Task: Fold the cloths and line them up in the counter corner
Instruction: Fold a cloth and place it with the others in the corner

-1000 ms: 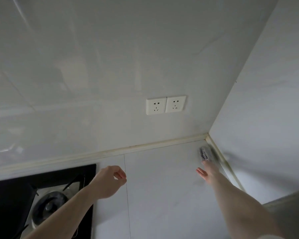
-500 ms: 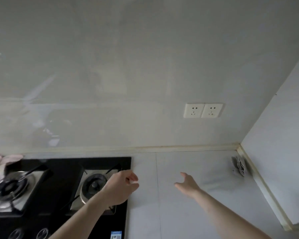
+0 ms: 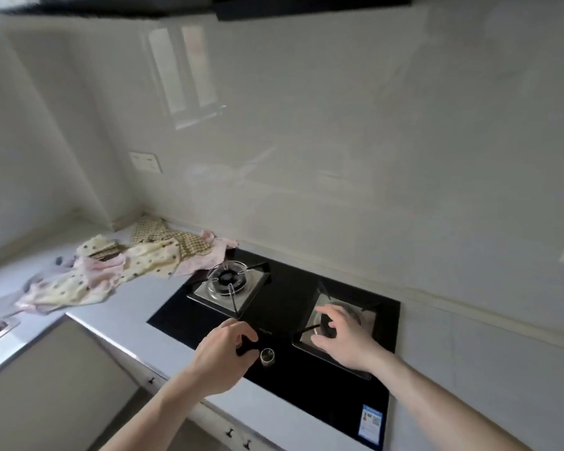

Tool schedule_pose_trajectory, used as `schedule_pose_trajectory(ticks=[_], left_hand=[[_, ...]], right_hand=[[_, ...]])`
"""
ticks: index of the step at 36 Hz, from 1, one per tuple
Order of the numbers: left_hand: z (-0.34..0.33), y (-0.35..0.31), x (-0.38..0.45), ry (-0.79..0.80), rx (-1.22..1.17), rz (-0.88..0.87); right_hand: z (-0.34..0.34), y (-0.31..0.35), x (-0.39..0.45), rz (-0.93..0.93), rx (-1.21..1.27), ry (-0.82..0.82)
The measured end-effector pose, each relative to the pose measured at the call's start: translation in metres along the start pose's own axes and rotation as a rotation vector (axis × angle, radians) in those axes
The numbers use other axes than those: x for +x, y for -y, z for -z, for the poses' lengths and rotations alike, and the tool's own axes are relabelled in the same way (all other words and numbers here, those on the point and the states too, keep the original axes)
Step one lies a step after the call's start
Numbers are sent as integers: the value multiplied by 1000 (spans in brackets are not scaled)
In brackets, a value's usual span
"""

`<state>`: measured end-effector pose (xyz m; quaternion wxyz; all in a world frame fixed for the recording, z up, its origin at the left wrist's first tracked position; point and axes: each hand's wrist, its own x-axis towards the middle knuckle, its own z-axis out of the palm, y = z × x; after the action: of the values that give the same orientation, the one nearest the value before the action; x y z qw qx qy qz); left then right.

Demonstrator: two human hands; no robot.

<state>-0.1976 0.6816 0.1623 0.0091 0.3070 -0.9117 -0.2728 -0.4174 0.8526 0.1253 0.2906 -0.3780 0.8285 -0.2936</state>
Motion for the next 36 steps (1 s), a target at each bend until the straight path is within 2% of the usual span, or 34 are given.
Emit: schedule_pose_trajectory(ticks=[8,14,28,33,36], left_hand=[[72,121,-67,-85,-11,117],[100,180,-87,-121,-51,190],[164,314,-71,-210,-88,375],[198,359,-45,-282,-84,427],[206,399,-23,-254,-113,470]], right_hand=[[-95,120,11,149,-64,81],[-139,174,21,211,-71,154],[-222,272,133,308,-75,307],[-242,317,189,352,-104,323],[-265,342,225,347,-86,367]])
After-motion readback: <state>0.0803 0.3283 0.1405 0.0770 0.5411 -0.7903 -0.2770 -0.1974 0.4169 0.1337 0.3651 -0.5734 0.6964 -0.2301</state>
